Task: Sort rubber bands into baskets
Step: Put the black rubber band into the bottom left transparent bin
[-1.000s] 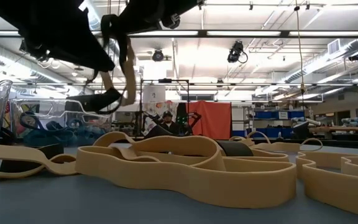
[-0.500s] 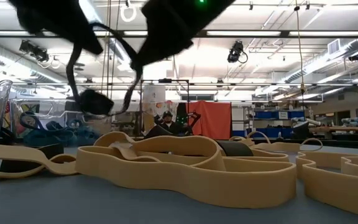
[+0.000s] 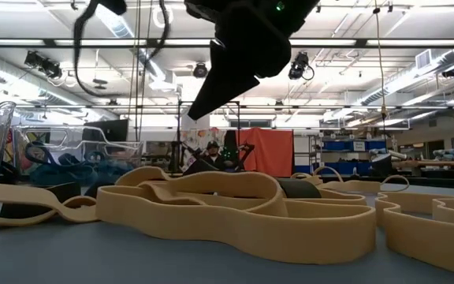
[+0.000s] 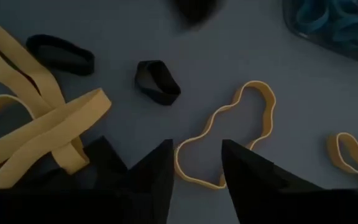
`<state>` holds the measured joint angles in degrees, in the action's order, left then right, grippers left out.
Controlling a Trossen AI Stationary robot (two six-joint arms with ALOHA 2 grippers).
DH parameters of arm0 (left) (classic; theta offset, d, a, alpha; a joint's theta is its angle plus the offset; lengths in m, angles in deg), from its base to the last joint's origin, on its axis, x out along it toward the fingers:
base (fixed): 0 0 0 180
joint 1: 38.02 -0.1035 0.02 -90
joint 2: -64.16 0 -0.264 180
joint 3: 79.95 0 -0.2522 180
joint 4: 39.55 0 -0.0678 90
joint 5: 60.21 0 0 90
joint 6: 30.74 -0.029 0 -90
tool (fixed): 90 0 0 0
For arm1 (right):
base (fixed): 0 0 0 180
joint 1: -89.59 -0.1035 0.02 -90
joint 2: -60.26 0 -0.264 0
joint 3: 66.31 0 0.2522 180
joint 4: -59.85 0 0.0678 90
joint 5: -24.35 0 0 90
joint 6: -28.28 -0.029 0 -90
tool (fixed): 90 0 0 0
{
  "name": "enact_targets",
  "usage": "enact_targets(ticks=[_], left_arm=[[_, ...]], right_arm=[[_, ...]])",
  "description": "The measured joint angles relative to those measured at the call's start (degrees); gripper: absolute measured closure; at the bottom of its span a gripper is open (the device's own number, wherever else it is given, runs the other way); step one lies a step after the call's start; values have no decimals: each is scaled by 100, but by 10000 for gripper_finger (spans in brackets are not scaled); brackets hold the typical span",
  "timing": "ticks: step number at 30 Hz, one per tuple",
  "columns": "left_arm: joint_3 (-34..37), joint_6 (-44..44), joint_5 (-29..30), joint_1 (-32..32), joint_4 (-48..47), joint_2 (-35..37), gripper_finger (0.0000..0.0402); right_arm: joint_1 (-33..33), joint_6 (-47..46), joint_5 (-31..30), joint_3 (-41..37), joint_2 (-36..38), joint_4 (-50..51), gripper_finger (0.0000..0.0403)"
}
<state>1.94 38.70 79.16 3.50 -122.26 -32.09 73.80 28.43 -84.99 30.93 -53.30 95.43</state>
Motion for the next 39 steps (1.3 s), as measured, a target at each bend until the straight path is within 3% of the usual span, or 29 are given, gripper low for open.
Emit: enact_targets(ticks=[4, 12, 18, 28, 39], left_arm=[[-63, 546, -196, 151, -616, 0, 398], [-65, 2808, -572, 678, -2144, 1, 395], [-56, 3044, -1245, 1080, -2112, 4, 394], [-54, 3131, -2621, 1725, -2107, 4, 394], [269, 2991, -2927, 2391, -2099, 2, 393]], right_arm=[[0, -22, -2, 0, 0, 9, 246], [0, -60, 0, -2, 0, -26, 244], [0, -63, 39, -2, -2, -80, 244], [14, -59, 597, -306, -76, -709, 243], [24, -16, 846, -350, -76, -968, 243]])
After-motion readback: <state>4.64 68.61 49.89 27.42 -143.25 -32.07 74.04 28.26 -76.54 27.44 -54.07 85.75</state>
